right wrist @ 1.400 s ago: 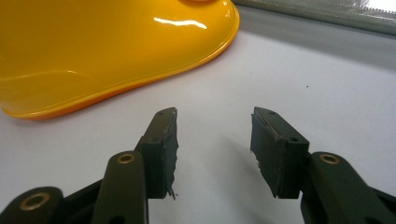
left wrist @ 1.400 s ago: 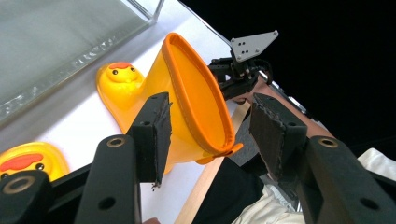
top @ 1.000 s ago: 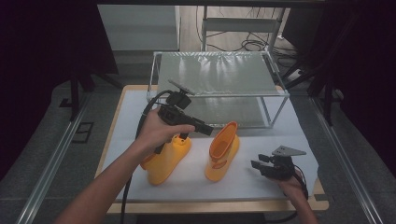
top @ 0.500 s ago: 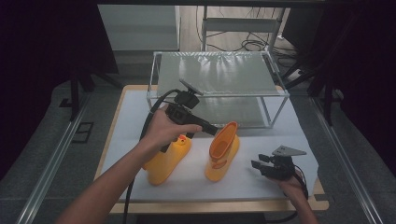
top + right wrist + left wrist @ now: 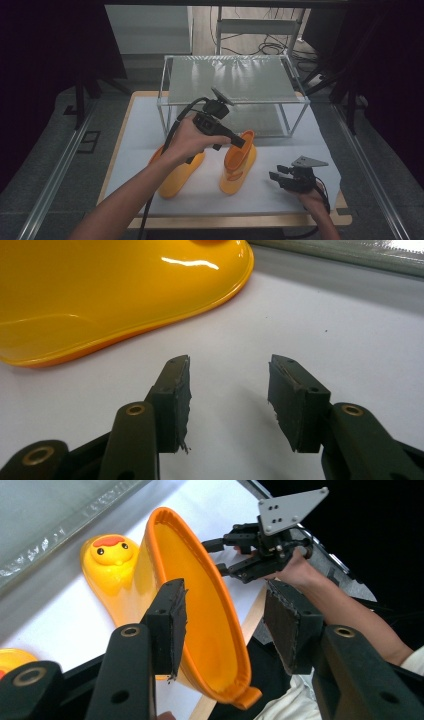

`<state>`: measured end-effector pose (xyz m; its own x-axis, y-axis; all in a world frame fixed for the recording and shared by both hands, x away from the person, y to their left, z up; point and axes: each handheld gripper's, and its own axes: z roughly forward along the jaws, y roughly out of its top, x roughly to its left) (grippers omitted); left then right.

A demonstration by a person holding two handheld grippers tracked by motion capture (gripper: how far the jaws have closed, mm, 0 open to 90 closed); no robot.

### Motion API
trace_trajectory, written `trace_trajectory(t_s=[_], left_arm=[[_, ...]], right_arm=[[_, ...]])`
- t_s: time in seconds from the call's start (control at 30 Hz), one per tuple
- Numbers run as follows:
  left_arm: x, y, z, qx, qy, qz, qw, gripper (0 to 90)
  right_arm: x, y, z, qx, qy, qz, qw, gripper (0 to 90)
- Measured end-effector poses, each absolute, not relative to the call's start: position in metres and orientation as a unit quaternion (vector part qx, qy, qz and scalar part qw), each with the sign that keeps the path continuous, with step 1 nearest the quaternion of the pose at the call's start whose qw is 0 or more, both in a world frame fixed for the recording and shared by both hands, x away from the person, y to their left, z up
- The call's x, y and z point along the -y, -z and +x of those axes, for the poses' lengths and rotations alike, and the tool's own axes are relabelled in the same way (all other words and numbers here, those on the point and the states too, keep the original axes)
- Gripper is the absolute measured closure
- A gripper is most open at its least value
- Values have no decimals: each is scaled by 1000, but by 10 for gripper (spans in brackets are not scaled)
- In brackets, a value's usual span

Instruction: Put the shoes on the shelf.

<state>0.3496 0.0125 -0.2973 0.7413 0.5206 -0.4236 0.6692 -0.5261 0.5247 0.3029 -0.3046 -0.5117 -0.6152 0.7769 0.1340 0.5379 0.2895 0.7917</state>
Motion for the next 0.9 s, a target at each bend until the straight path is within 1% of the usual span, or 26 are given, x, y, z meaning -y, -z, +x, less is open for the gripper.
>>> trace_trajectory(t_s=[0.47, 0.63, 0.73, 0.8, 0.9], left_arm=[[-5, 325, 365, -374, 111, 864, 319, 534], [1, 336, 369, -383, 116, 866, 300, 542], [6, 344, 370, -388, 113, 867, 290, 563], [9, 348, 371, -389, 112, 870, 282, 592], [12, 353, 372, -390, 105, 873, 273, 670]], right_arm=[[306, 512, 303, -790, -427, 416, 143, 514], [306, 512, 303, -790, -426, 417, 142, 514], [307, 512, 303, -790, -426, 417, 142, 514], [307, 512, 303, -789, -427, 418, 142, 514], [307, 512, 303, -787, -429, 420, 142, 514]])
